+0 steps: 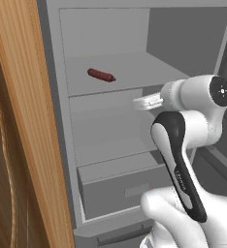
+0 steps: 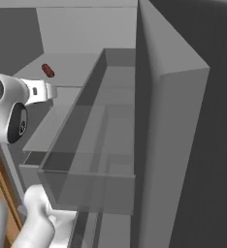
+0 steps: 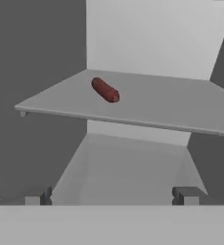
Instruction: Move the hot dog bun to the plate on the dining table and place the condiment next to that plate. Then navigate to the fridge and take the sausage and place it on the plate as well.
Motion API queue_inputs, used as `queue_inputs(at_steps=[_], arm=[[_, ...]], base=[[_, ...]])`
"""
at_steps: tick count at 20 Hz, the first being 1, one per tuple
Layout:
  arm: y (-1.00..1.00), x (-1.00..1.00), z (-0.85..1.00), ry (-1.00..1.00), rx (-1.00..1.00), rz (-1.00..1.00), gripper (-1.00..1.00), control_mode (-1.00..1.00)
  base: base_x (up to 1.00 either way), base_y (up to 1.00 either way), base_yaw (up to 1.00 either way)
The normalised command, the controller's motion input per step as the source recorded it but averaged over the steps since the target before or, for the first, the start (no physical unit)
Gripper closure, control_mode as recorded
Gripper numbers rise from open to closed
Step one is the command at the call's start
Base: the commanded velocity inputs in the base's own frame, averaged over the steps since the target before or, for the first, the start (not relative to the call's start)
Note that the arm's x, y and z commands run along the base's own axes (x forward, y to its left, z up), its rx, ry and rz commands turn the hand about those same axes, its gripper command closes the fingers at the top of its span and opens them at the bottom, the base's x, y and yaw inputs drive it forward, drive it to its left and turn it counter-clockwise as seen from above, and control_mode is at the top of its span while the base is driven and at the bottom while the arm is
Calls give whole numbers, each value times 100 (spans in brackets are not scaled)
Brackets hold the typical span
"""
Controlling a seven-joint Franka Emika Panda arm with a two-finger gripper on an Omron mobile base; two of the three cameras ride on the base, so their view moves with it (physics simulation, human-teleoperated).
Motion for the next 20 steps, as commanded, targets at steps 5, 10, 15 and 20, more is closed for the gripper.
queue_inputs(at_steps=[5, 10, 15, 20], arm=[[29, 63, 44, 0, 0, 4, -100, -100], [26, 56, 40, 0, 0, 3, -100, -100], [15, 79, -1, 1, 0, 2, -100, -100], [8, 69, -31, 0, 0, 3, -100, -100]], base=[[0, 0, 0], [0, 0, 0], [0, 0, 0], [0, 0, 0]])
